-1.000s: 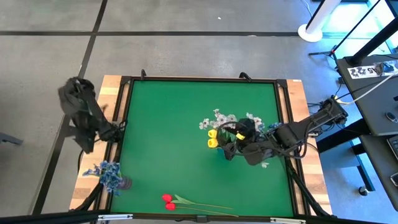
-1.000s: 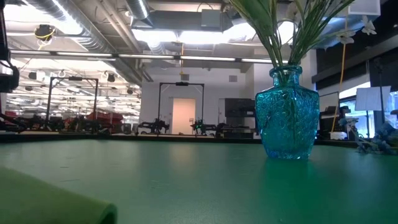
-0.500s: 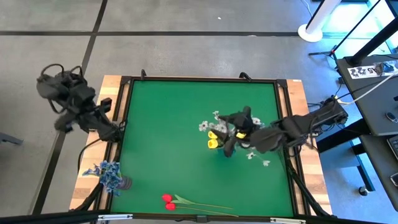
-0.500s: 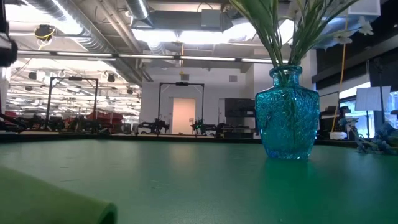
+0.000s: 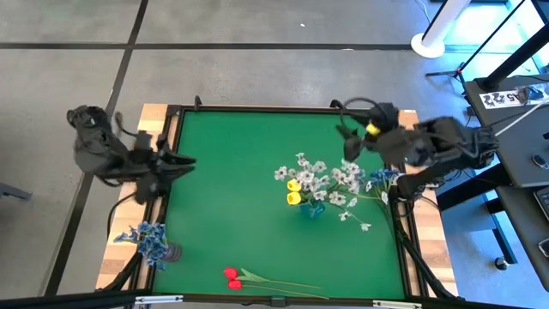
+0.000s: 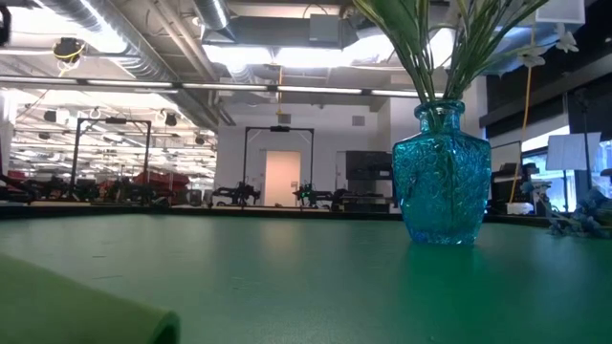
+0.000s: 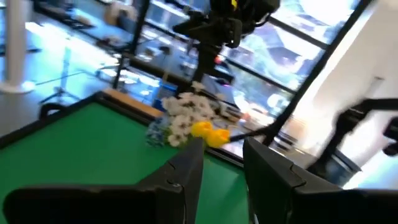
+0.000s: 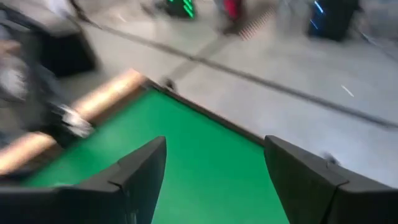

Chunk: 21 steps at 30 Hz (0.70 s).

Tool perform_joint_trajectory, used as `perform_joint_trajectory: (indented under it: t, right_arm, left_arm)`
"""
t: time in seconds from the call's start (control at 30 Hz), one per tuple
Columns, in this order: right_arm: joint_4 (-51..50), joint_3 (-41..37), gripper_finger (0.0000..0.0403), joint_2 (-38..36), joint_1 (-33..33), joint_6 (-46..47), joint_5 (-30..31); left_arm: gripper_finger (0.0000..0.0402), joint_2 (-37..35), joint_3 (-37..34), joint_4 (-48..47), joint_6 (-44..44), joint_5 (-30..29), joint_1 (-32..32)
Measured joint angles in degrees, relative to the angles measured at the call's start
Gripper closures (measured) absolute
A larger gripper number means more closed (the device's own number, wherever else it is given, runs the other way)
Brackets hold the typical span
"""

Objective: Sort flowers into vase by color
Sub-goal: Put the blue flowers into the violet vase

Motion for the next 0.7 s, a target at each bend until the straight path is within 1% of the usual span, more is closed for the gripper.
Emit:
perform_joint_trajectory:
  t: [0.07,0.13,0.23,0.3,0.4,0.5,0.6,0.67,0.7]
  right_arm:
    - [-6.9,0.0,0.0132,-0.9,-4.8,3.6,-3.3]
    - [-11.5,0.0,0.0132,-1.2,-10.2,5.0,-6.3]
    - [-16.6,-0.2,0.0132,-1.1,-19.3,2.4,-11.0]
    - [-17.1,-1.8,0.0132,-1.3,-26.0,-2.0,-13.7]
    - [-16.9,-7.1,0.0138,-3.2,-35.3,-8.0,-17.3]
    - [-15.0,-14.6,0.0153,-6.4,-44.4,-13.9,-21.4]
    - [-11.8,-23.8,0.0170,-11.0,-53.2,-18.9,-29.2]
    - [-10.3,-29.2,0.0178,-13.7,-56.9,-21.5,-35.9]
    - [-9.8,-31.7,0.0181,-14.6,-58.2,-23.0,-38.2]
  left_arm:
    - [0.0292,2.6,0.0,0.6,-2.5,2.9,4.1]
    - [0.0292,5.6,0.0,0.8,-4.2,5.4,8.6]
    - [0.0292,10.2,0.0,1.4,-5.6,6.7,14.9]
    - [0.0292,12.6,0.0,2.4,-6.8,6.6,18.4]
    - [0.0292,15.3,0.0,3.5,-9.8,6.5,22.6]
    - [0.0292,17.7,0.0,3.5,-13.1,6.5,25.4]
    - [0.0292,18.9,0.0,3.8,-16.9,6.0,26.2]
    - [0.0292,19.4,0.0,4.1,-17.8,5.0,26.1]
    - [0.0292,19.5,0.0,4.1,-17.7,4.3,26.1]
